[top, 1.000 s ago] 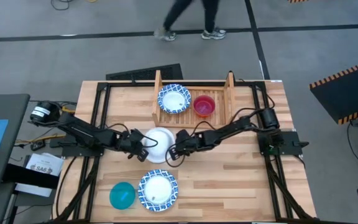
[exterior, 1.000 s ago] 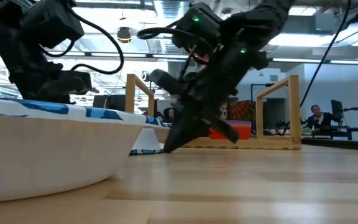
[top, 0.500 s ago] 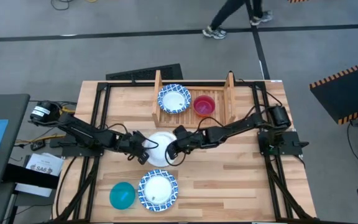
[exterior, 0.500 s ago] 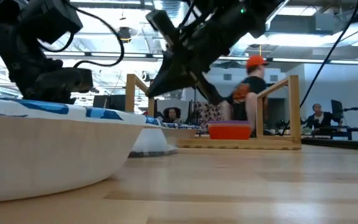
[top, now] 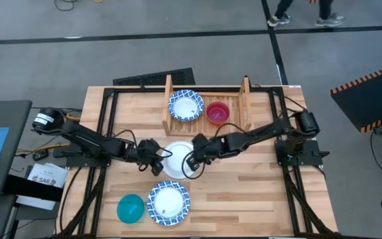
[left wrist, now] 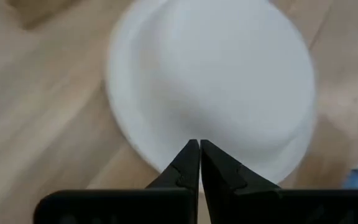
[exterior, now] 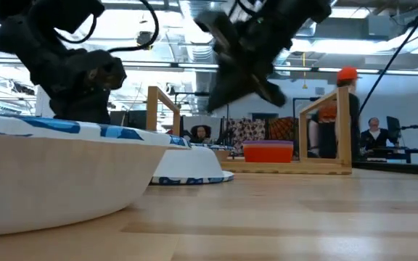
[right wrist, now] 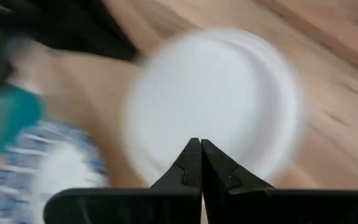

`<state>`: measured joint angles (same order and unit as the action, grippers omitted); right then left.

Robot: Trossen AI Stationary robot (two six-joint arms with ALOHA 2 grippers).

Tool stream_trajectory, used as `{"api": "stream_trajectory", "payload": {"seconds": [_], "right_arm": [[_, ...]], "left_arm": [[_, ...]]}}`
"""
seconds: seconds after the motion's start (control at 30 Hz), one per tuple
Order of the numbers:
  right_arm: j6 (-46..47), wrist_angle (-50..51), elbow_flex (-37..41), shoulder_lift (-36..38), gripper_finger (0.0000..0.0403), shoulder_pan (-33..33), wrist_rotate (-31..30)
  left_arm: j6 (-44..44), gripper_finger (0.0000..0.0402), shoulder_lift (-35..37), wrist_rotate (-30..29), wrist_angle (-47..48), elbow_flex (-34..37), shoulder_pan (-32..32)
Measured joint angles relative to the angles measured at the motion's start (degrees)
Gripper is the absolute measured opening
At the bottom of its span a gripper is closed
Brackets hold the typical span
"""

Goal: Place and stack bowls onto a shelf
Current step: Stack the top blue pattern bowl on top of the other blue pattern bowl on the shelf

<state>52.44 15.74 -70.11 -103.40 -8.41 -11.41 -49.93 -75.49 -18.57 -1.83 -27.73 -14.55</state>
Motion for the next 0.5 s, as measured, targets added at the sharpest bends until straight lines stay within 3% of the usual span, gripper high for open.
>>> {"api": "stream_trajectory", "payload": {"seconds": [0.1,0.27,0.5], "right_arm": [[1.01,5.71,0.07,-0.01,0.0017,1.04,-0.44],[1.58,2.82,0.13,-3.9,0.0017,2.65,2.29],[2.91,4.65,0.13,-8.18,0.0017,2.56,3.72]], "left_arm": [[2.22,0.0,1.59,-1.71,4.54,-0.83,0.0],[5.83,0.0,2.61,-2.35,10.31,-0.82,0.02],[8.75,0.0,0.31,-1.62,10.24,-0.58,-0.06]]}}
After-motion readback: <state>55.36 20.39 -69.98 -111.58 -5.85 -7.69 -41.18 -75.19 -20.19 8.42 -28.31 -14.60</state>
